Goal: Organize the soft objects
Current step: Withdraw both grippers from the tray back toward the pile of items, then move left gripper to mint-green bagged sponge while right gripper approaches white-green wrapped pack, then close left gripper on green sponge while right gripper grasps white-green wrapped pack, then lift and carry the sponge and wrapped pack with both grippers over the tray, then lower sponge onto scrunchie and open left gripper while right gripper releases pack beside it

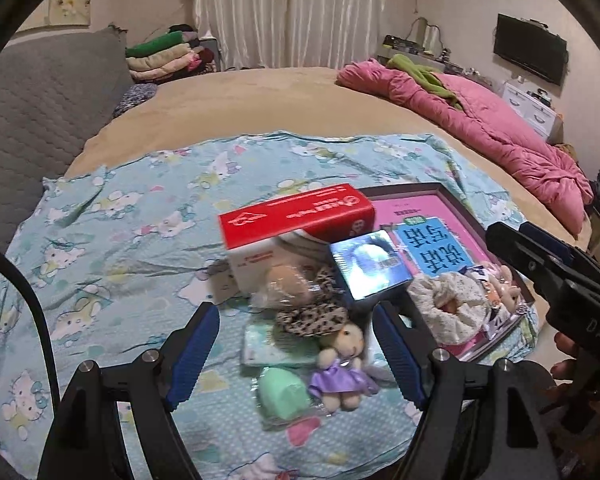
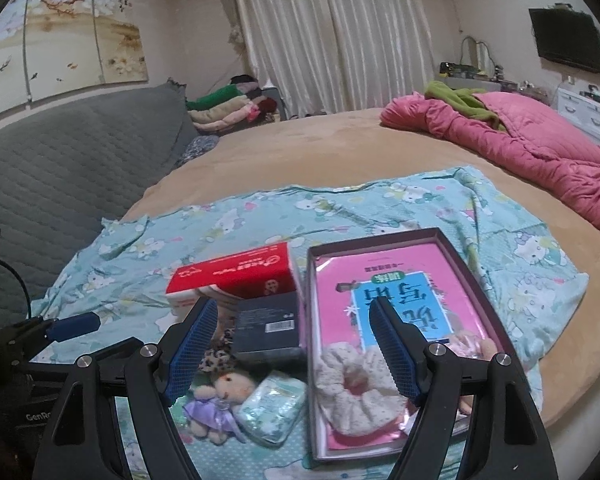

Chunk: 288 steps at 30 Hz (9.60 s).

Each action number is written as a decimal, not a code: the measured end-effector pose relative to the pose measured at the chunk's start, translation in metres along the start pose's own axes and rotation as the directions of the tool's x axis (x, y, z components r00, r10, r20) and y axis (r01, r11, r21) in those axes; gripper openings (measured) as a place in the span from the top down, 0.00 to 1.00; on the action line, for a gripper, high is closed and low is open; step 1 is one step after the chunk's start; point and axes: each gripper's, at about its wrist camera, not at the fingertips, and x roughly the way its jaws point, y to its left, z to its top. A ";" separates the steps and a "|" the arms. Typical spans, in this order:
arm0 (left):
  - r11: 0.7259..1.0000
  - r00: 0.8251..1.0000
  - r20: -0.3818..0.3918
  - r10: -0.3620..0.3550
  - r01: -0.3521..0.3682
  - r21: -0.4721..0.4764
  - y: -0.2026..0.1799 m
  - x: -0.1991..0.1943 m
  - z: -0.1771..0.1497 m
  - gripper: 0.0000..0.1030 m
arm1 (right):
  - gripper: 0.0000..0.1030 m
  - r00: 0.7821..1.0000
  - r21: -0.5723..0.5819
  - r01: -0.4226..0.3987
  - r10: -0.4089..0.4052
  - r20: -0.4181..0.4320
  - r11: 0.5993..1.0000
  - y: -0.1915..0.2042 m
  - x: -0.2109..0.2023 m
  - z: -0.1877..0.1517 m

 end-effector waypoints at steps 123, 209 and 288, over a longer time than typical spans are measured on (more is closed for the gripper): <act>0.954 0.946 -0.237 -0.222 0.160 -0.255 0.047 0.114 -0.068 0.58 | 0.73 0.944 -0.337 -0.173 0.059 -0.325 0.926 0.017 0.101 -0.081; 0.990 0.995 0.014 -0.095 0.092 0.111 -0.107 -0.016 0.026 0.61 | 0.73 0.988 -0.077 -0.011 0.022 0.153 0.997 -0.085 -0.064 0.002; 0.959 0.941 -0.231 -0.246 0.271 0.082 -0.154 0.128 -0.007 0.60 | 0.59 0.982 -0.061 0.086 -0.095 -0.166 0.994 -0.147 0.054 -0.054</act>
